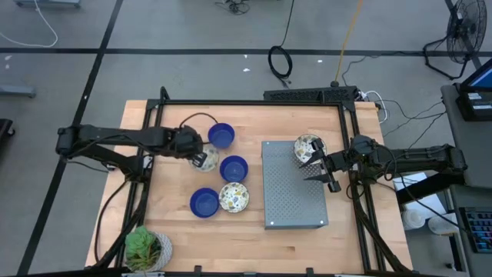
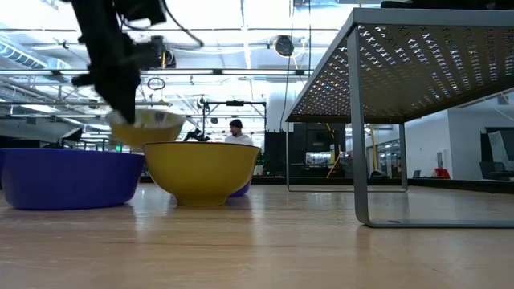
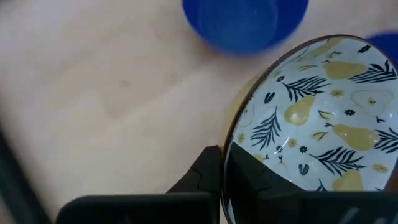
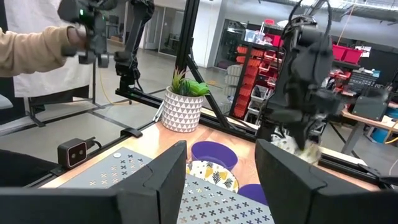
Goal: Pick & Place Mini bowls
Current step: Stack the left yellow bowl on the yellow bowl on the shelf, then stack the yellow bowl on the yellow bowl on the shelf
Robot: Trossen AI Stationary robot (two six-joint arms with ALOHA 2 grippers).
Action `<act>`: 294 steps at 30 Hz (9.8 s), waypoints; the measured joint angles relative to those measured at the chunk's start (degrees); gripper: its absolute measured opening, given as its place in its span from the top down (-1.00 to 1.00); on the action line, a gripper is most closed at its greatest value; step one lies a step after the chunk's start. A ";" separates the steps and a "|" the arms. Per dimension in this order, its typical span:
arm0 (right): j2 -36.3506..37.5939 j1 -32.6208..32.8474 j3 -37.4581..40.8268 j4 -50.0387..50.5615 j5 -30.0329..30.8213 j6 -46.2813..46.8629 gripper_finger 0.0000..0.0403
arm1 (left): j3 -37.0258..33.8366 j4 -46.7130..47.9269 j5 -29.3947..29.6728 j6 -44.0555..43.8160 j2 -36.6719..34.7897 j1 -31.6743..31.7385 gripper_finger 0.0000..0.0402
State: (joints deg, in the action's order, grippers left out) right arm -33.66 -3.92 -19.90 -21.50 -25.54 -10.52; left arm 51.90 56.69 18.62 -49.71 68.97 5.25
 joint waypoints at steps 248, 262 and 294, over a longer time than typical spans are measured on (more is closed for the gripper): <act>-45.89 -35.35 -64.67 108.33 5.87 8.04 0.90 | 11.04 -73.22 45.34 85.26 14.62 -23.18 0.22; -45.87 -35.35 -64.68 107.57 5.86 8.34 0.58 | 11.04 -73.21 45.34 85.26 14.62 -23.18 0.22; -40.37 -35.36 -77.80 104.12 7.50 10.32 0.53 | 11.04 -73.22 45.34 85.26 14.64 -23.18 0.22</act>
State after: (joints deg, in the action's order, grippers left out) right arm -74.03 -39.29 -97.70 82.62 -18.04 -0.21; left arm 62.94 -16.53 63.96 35.55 83.61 -17.93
